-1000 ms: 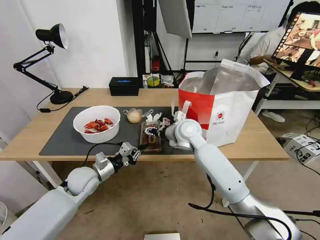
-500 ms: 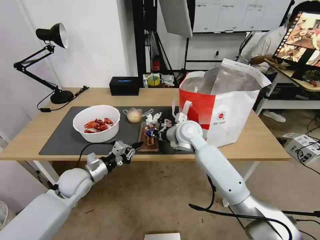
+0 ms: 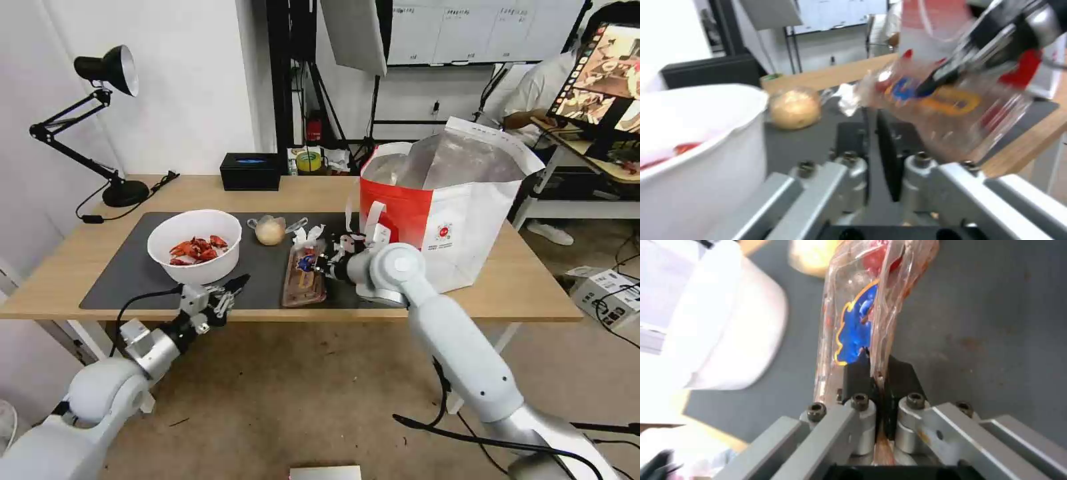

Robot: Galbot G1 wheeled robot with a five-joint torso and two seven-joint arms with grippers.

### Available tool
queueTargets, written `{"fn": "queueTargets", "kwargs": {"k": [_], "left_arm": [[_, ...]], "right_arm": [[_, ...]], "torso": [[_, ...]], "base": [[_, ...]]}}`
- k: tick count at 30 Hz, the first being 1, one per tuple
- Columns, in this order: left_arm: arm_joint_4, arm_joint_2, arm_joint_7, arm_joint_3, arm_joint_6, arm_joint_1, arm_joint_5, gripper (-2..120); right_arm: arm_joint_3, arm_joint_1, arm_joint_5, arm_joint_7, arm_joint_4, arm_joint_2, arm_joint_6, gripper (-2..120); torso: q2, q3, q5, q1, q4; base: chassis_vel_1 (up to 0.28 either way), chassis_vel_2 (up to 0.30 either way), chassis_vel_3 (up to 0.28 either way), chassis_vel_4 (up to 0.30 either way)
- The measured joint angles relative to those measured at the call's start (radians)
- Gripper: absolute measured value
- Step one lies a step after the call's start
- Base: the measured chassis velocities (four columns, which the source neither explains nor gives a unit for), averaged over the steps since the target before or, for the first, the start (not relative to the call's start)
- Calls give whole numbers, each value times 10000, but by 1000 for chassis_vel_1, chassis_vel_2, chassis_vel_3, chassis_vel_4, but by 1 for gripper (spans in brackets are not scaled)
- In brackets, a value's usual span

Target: Pick up the trash from the table and place it into the takeout bag.

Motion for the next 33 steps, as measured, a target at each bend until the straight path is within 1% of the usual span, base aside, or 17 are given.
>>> {"fn": "queueTargets", "kwargs": {"k": [2, 3, 5, 6, 7, 8, 9, 12, 13, 16, 18, 21, 22, 25, 28, 30, 33], "left_arm": [[62, -180, -209, 2, -73, 88, 53, 28], [62, -180, -209, 2, -73, 88, 53, 28], [103, -433, -419, 9, -212, 302, 145, 38], [103, -433, -419, 9, -212, 302, 145, 38], [130, -565, -506, -5, -345, 442, 188, 47], [128, -682, -533, -79, -428, 606, 232, 50], [128, -682, -533, -79, -428, 606, 232, 50], [65, -1000, -543, -286, -629, 1064, 344, 65], [65, -1000, -543, -286, -629, 1064, 344, 65], [-14, -1226, -539, -343, -739, 1307, 472, 80], [-36, -1253, -540, -343, -739, 1329, 491, 83], [-110, -1301, -584, -316, -734, 1359, 517, 97], [-110, -1301, -584, -316, -734, 1359, 517, 97], [-132, -1335, -607, -260, -709, 1355, 517, 107], [-131, -1369, -629, -240, -704, 1351, 517, 111], [-127, -1374, -638, -237, -704, 1350, 515, 112], [-72, -1384, -656, -225, -714, 1343, 481, 115]], "right_arm": [[334, -303, -85, -337, 602, -355, -1, 0], [334, -303, -85, -337, 602, -355, -1, 0], [729, -659, -381, -979, 1192, -713, 8, 0], [729, -659, -381, -979, 1192, -713, 8, 0], [1007, -861, -516, -1534, 1558, -950, 99, 0], [1179, -966, -646, -2100, 1786, -1121, 281, 0], [1179, -966, -646, -2100, 1786, -1121, 281, 0], [1572, -1029, -840, -3462, 2322, -1530, 836, 0], [1572, -1029, -840, -3462, 2322, -1530, 836, 0], [1841, -867, -821, -4485, 2793, -1793, 1502, 0], [1898, -796, -800, -4635, 2874, -1821, 1755, 0], [2130, -401, -803, -4765, 2945, -1912, 2858, 0], [2130, -401, -803, -4765, 2945, -1912, 2858, 0], [2249, 1, -1150, -4486, 2622, -2121, 3977, 0], [2277, 307, -1800, -4345, 2275, -2280, 4619, 0], [2279, 420, -2067, -4260, 2140, -2318, 4741, 0], [2110, 850, -4724, -4155, 1277, -2526, 5092, 0]], "torso": [[0, 0, 0, 0, -4], [0, 0, 0, 0, -4], [0, 0, 0, 0, -7], [0, 0, 0, 0, -7], [0, 0, 1, 0, -7], [0, -1, 1, 0, -9], [0, -1, 1, 0, -9], [1, -2, 1, -2, -3], [1, -2, 1, -2, -3], [1, -2, 0, -3, -4], [2, -2, 0, -3, -4], [2, -2, 0, -2, -4], [2, -2, 0, -2, -4], [2, -2, 1, -2, -4], [2, -1, 0, -2, -5], [2, -1, 1, -2, -5], [2, -1, 0, -2, -4]], "base": [[0, 0, 0, 0], [0, 0, 0, 0], [0, 0, 0, 0], [0, 0, 0, 0], [0, 0, 0, 0], [0, 0, 0, 0], [0, 0, 0, 0], [0, 0, 0, 0], [0, 0, 0, 0], [0, 0, 0, 0], [0, 0, 0, 0], [0, 0, 0, 0], [0, 0, 0, 0], [0, 0, 0, 0], [0, 0, 0, 0], [0, 0, 0, 0], [0, 0, 0, 0]]}}
